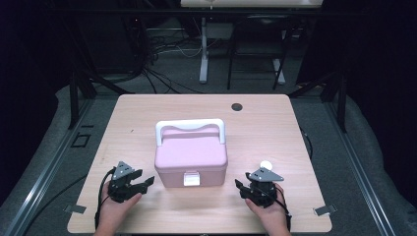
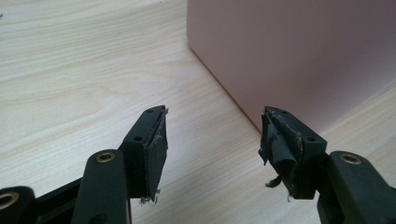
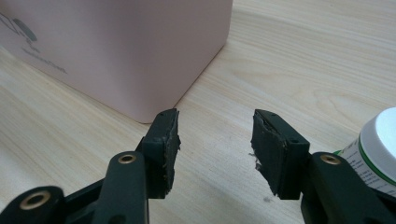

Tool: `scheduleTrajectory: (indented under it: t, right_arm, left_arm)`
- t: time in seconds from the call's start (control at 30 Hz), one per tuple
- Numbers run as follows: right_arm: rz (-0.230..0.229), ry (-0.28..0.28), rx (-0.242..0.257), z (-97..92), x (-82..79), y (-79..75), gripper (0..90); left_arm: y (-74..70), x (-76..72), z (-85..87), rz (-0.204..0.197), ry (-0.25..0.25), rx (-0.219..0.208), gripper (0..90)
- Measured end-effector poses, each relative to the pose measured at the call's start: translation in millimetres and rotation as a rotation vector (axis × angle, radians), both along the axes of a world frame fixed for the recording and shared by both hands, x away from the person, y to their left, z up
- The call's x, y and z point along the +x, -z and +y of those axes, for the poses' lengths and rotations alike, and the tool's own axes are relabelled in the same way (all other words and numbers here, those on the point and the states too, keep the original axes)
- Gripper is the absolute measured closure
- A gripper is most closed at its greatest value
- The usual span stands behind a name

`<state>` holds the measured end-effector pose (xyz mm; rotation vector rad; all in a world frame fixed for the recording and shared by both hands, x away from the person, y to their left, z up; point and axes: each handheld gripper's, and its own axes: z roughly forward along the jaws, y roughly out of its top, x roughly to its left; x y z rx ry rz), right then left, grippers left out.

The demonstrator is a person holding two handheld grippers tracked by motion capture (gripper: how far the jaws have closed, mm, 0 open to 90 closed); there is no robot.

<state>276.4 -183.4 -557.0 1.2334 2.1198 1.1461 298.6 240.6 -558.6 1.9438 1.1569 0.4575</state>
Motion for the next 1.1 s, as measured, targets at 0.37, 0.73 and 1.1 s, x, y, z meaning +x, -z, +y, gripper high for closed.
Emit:
scheduleTrajectory:
  t: [0.37,0.73,1.1]
  right_arm:
    - [-0.002,0.004,0.027,-0.3,1.9,-1.2,51.1]
    - [0.012,0.027,0.019,1.1,8.7,-0.9,53.1]
    - [0.02,0.043,0.075,-2.6,13.0,-1.0,56.2]
  left_arm:
    - [0.9,-1.5,-5.5,0.006,0.01,0.012,48.7]
    - [1.4,0.3,-6.9,0.021,-0.009,0.01,49.4]
    - [-0.7,4.4,-1.8,0.015,-0.036,-0.036,56.0]
